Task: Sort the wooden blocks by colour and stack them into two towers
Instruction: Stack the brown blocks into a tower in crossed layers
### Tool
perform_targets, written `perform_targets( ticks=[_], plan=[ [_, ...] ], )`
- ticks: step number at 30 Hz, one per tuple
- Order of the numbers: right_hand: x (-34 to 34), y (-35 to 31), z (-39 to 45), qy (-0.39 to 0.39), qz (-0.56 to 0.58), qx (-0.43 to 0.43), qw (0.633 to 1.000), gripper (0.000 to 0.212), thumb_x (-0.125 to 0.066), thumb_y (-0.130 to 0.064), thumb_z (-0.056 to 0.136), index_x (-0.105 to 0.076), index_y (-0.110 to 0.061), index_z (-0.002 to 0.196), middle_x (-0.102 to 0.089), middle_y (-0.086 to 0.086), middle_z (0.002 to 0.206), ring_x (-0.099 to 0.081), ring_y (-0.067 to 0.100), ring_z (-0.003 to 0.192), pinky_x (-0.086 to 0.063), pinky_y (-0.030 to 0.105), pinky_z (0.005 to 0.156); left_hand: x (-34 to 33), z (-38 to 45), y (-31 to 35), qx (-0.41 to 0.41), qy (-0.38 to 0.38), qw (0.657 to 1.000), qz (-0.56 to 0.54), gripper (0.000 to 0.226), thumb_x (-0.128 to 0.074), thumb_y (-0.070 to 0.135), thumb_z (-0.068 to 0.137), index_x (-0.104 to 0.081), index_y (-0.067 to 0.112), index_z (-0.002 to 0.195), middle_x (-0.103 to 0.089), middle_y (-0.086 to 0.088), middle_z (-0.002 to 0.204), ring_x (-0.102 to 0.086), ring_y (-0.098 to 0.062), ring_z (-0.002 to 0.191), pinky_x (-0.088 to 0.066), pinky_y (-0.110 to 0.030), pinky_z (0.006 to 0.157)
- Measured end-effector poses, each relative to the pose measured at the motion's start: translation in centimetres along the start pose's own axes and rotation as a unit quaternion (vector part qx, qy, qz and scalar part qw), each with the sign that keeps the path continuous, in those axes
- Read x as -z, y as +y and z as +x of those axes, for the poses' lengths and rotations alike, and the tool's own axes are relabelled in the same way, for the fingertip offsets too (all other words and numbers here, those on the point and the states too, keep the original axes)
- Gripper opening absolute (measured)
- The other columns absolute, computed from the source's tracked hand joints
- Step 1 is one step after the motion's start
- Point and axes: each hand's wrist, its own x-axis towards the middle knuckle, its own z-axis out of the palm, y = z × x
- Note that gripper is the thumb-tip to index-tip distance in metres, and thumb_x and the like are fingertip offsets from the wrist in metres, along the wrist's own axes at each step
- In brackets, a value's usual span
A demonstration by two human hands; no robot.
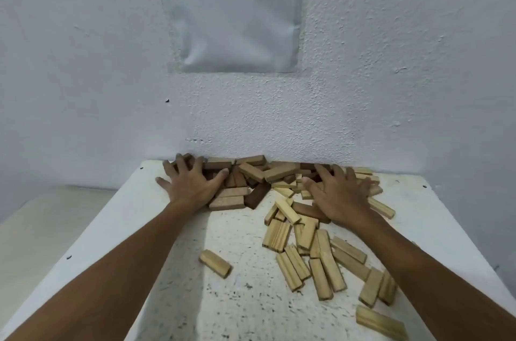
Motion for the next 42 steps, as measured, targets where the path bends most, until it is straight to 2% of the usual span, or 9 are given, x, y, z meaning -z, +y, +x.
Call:
perform_targets(
  ticks=[9,14,18,22,24,26,28,31,42],
  plan=[
    [-0.8,-2.9,-0.4,-0.01,-0.032,0.01,0.999,0.064,-0.016,-0.069,0.093,-0.034,-0.038,0.146,-0.02,0.015,0.158,-0.008,0.035,0.147,0.007,0.067,0.11,-0.3,-3.8,2.6,-0.081,0.002,0.997,0.014,0.071,-0.044,0.078,0.079,-0.049,0.033,0.134,-0.014,-0.009,0.157,-0.012,-0.035,0.141,-0.022,-0.057,0.109],
    [-1.0,-2.8,-1.4,0.043,0.059,0.123,0.99,0.05,-0.034,-0.053,0.097,-0.057,-0.025,0.131,-0.047,0.0,0.144,-0.031,0.02,0.14,-0.003,0.049,0.117,0.0,-6.2,3.5,-0.155,0.027,0.987,-0.021,0.055,-0.052,0.067,0.081,-0.061,0.031,0.122,-0.027,0.004,0.155,-0.019,-0.027,0.139,-0.024,-0.058,0.108],
    [-0.9,-2.5,-2.9,0.041,0.122,0.208,0.97,0.037,-0.048,-0.032,0.097,-0.061,-0.013,0.126,-0.057,0.003,0.136,-0.043,0.017,0.133,-0.008,0.039,0.119,-0.2,-9.0,4.4,-0.216,0.042,0.971,-0.094,0.051,-0.045,0.057,0.074,-0.071,0.031,0.11,-0.044,0.007,0.148,-0.032,-0.026,0.13,-0.032,-0.05,0.105],
    [-0.2,-0.8,-4.3,0.084,0.309,0.244,0.915,0.03,-0.056,0.004,0.087,-0.07,-0.012,0.108,-0.067,0.004,0.116,-0.058,0.012,0.115,-0.042,0.033,0.105,0.4,-10.1,4.5,-0.251,0.088,0.932,-0.245,0.042,-0.048,0.05,0.073,-0.076,0.018,0.074,-0.073,0.011,0.097,-0.052,-0.011,0.089,-0.044,-0.038,0.082],
    [0.4,-0.2,-4.8,0.125,0.356,0.217,0.9,0.033,-0.056,0.009,0.087,-0.07,-0.014,0.106,-0.066,0.002,0.111,-0.059,0.014,0.112,-0.048,0.029,0.096,0.9,-9.9,4.3,-0.218,0.146,0.92,-0.292,0.031,-0.055,0.042,0.076,-0.073,0.017,0.075,-0.066,0.015,0.075,-0.053,-0.007,0.079,-0.042,-0.036,0.078],
    [0.7,0.1,-5.6,0.131,0.323,0.172,0.921,0.03,-0.058,-0.006,0.093,-0.066,-0.014,0.121,-0.059,0.006,0.126,-0.05,0.018,0.124,-0.043,0.04,0.105,1.1,-9.7,4.1,-0.165,0.16,0.942,-0.246,0.031,-0.056,0.042,0.082,-0.073,0.021,0.097,-0.068,0.007,0.102,-0.054,-0.019,0.107,-0.039,-0.045,0.094],
    [0.5,0.1,-6.7,0.064,0.245,0.145,0.956,0.051,-0.051,-0.04,0.096,-0.044,-0.025,0.144,-0.039,0.006,0.15,-0.029,0.022,0.141,-0.027,0.049,0.115,0.7,-10.0,3.9,-0.094,0.061,0.983,-0.148,0.046,-0.048,0.049,0.092,-0.056,0.025,0.13,-0.045,-0.005,0.146,-0.027,-0.032,0.141,-0.02,-0.055,0.111],
    [-0.7,-0.6,-7.7,-0.045,0.081,0.16,0.983,0.078,-0.017,-0.074,0.085,-0.007,-0.04,0.153,-0.002,-0.004,0.163,-0.001,0.023,0.15,-0.002,0.054,0.12,-0.1,-11.4,3.9,-0.088,-0.045,0.993,-0.07,0.06,-0.031,0.058,0.097,-0.027,0.029,0.15,-0.006,-0.008,0.163,0.006,-0.035,0.149,-0.002,-0.061,0.116],
    [0.2,-1.8,-6.1,0.042,0.024,0.089,0.995,0.05,-0.037,-0.042,0.102,-0.027,-0.038,0.151,-0.01,0.006,0.163,-0.006,0.032,0.149,-0.004,0.056,0.116,0.7,-18.0,4.6,-0.194,-0.135,0.97,0.057,0.07,-0.024,0.056,0.099,0.0,0.023,0.155,0.019,-0.012,0.161,0.021,-0.039,0.145,0.003,-0.062,0.116]
  ],
)
